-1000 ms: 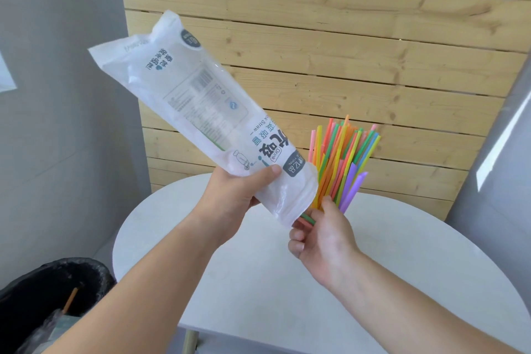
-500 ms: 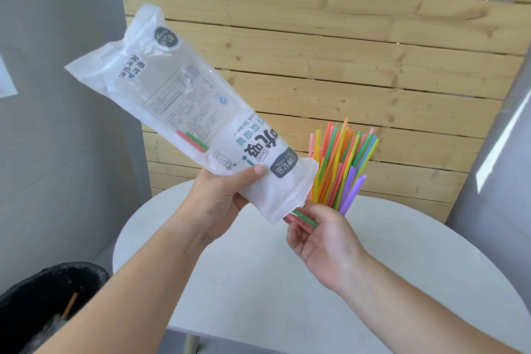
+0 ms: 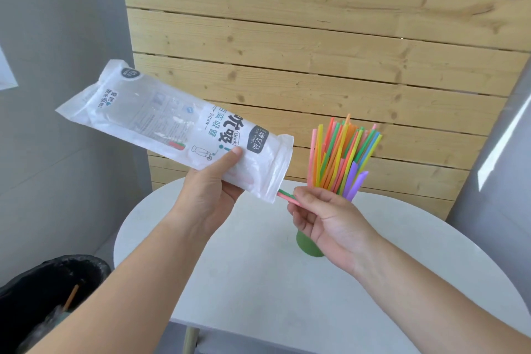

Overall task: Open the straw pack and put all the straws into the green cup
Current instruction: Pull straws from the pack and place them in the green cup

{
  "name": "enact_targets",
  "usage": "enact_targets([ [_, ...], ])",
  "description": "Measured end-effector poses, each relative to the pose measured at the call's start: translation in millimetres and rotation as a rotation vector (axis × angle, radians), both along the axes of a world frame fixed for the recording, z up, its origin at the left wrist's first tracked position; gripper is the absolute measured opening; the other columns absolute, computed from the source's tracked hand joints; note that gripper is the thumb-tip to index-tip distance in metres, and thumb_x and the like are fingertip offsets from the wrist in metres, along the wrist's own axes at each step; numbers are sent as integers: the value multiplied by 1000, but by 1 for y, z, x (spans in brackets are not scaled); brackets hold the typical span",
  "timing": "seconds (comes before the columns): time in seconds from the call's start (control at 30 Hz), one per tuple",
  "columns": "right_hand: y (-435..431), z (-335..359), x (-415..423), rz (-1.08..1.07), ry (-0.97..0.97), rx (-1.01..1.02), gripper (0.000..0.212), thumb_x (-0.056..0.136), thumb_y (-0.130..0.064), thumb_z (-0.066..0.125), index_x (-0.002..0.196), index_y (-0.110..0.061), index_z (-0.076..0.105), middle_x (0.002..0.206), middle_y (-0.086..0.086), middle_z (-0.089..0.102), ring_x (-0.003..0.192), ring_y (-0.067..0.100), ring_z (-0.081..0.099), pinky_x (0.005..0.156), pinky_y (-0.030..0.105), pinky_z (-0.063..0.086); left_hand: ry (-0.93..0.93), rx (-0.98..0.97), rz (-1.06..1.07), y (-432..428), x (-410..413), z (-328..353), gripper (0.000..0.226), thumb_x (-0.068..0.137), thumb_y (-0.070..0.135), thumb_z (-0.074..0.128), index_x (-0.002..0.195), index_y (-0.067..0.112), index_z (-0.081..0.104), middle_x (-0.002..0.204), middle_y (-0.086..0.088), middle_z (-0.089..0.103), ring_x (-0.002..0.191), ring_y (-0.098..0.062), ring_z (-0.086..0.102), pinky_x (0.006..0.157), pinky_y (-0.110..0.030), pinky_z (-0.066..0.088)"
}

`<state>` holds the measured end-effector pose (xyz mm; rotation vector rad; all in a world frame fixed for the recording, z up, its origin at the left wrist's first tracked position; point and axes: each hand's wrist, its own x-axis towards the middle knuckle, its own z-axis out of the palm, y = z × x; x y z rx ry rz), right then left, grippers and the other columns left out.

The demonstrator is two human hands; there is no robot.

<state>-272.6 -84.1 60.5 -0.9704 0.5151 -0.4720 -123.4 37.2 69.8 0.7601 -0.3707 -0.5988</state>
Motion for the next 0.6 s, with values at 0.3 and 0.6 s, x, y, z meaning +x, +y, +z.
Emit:
enact_targets([
  [0.3, -48, 43, -18, -126, -123, -97, 9, 79, 4, 67, 84, -3, 66, 64, 4, 67, 56, 9, 64, 54, 17, 55, 261, -65, 65, 4, 10, -4, 38, 97, 6, 67, 135, 5, 64, 111, -6, 78, 103, -19, 77, 90, -38, 62],
  [0.6, -101, 74, -48, -382, -232, -202, 13, 92, -7, 65, 80, -10, 66, 63, -4, 67, 58, 3, 60, 56, 14, 49, 323, -56, 69, -4, 5, -12, 33, 98, 6, 65, 131, 4, 65, 114, -8, 79, 97, -19, 78, 80, -34, 64],
])
